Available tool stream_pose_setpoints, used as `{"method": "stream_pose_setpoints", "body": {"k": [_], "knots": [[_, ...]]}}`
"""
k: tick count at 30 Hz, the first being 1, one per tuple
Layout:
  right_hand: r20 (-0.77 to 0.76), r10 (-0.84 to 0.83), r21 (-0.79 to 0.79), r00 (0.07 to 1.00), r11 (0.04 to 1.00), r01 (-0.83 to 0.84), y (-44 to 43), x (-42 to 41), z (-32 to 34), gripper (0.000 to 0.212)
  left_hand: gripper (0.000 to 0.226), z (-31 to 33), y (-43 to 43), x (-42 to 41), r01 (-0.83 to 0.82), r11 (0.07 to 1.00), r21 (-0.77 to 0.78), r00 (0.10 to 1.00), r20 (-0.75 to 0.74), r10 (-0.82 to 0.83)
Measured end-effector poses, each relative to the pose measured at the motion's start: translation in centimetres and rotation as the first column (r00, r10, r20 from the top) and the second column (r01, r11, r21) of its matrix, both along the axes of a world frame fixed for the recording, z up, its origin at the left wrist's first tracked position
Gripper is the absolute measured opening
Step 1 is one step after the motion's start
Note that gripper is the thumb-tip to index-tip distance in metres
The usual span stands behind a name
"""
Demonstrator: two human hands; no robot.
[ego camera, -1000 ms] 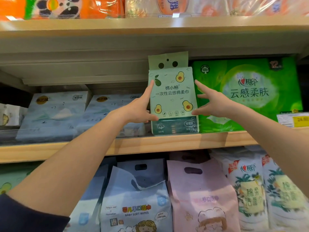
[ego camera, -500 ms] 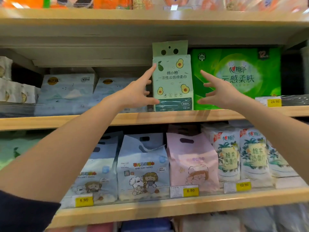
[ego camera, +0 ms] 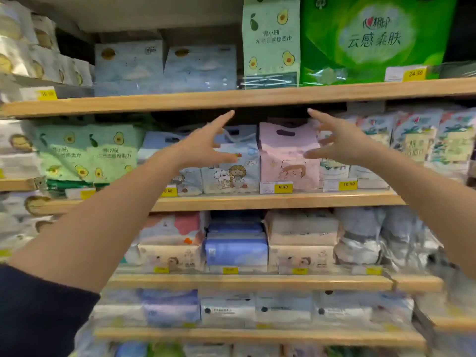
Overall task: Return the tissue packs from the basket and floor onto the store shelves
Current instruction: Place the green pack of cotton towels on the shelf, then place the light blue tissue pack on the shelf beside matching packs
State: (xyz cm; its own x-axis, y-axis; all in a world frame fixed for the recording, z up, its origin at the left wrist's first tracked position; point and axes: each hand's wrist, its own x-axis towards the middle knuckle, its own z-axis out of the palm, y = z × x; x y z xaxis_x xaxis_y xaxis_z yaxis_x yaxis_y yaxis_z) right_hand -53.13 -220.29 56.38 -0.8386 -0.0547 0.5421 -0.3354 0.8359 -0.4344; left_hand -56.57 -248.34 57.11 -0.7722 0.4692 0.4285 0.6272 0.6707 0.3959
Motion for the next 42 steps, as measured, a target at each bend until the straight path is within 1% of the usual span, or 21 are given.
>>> {"method": "stream_pose_setpoints", "body": {"k": [2,5,7,9,11,15,19,20,22,25,28,31,35,39,42], "knots": [[0.059,0.035,-0.053,0.998,0.998,-0.032,-0.3,0.9,-2.8,0.094,0.094,-2.9,-0.6,1.2,-0.009,1.000,0.018,0.998,0.055,0.008],[0.136,0.081,-0.068,0.987,0.995,-0.072,-1.0,2.0,-7.3,0.091,0.094,-7.4,-1.6,2.6,-0.006,1.000,0.029,0.995,0.100,0.003],[0.179,0.107,-0.119,0.978,0.989,-0.087,-1.8,2.6,-10.6,0.090,0.091,-10.6,-2.0,3.1,-0.014,0.994,0.107,0.986,0.168,-0.004],[0.212,0.099,-0.163,0.972,0.985,-0.065,-2.6,3.2,-14.2,0.090,0.089,-14.4,-2.5,3.4,-0.031,0.984,0.176,0.977,0.214,-0.008],[0.279,0.079,-0.201,0.957,0.979,-0.023,-3.4,3.6,-17.8,0.090,0.087,-18.6,-3.1,3.6,-0.055,0.978,0.202,0.959,0.283,-0.004],[0.391,0.115,-0.254,0.913,0.967,-0.014,-4.6,4.2,-24.7,0.089,0.086,-27.0,-4.8,3.8,-0.096,0.962,0.255,0.916,0.401,-0.015],[0.464,0.091,-0.269,0.881,0.962,0.042,-5.7,5.0,-32.2,0.087,0.082,-35.3,-6.8,4.2,-0.173,0.957,0.232,0.853,0.522,0.028],[0.477,0.075,-0.257,0.875,0.965,0.058,-6.0,5.3,-34.2,0.086,0.081,-37.4,-7.3,4.3,-0.196,0.955,0.224,0.837,0.545,0.045],[0.510,0.055,-0.228,0.859,0.971,0.073,-6.4,5.7,-38.2,0.082,0.078,-41.3,-8.3,4.5,-0.200,0.963,0.179,0.840,0.538,0.075],[0.548,-0.005,-0.129,0.837,0.988,0.090,-6.8,6.1,-44.1,0.081,0.075,-46.9,-9.4,4.4,-0.190,0.978,0.085,0.846,0.519,0.119],[0.614,-0.067,-0.027,0.787,0.994,0.106,-7.1,6.7,-49.7,0.081,0.072,-51.9,-10.4,4.5,-0.170,0.985,-0.018,0.813,0.562,0.151],[0.666,-0.114,0.075,0.737,0.993,0.086,-7.5,7.4,-54.7,0.084,0.072,-56.6,-11.2,4.7,-0.122,0.985,-0.118,0.789,0.591,0.169],[0.700,-0.137,0.178,0.701,0.984,0.014,-7.9,8.1,-60.3,0.085,0.076,-62.4,-11.8,5.3,-0.089,0.961,-0.261,0.768,0.597,0.233],[0.756,-0.169,0.215,0.632,0.977,0.005,-8.3,8.7,-65.3,0.088,0.076,-68.4,-12.1,6.0,-0.047,0.955,-0.294,0.756,0.614,0.226],[0.768,-0.170,0.232,0.617,0.973,-0.021,-8.5,8.6,-69.9,0.090,0.079,-73.1,-12.1,6.4,-0.027,0.944,-0.330,0.725,0.643,0.245]]}}
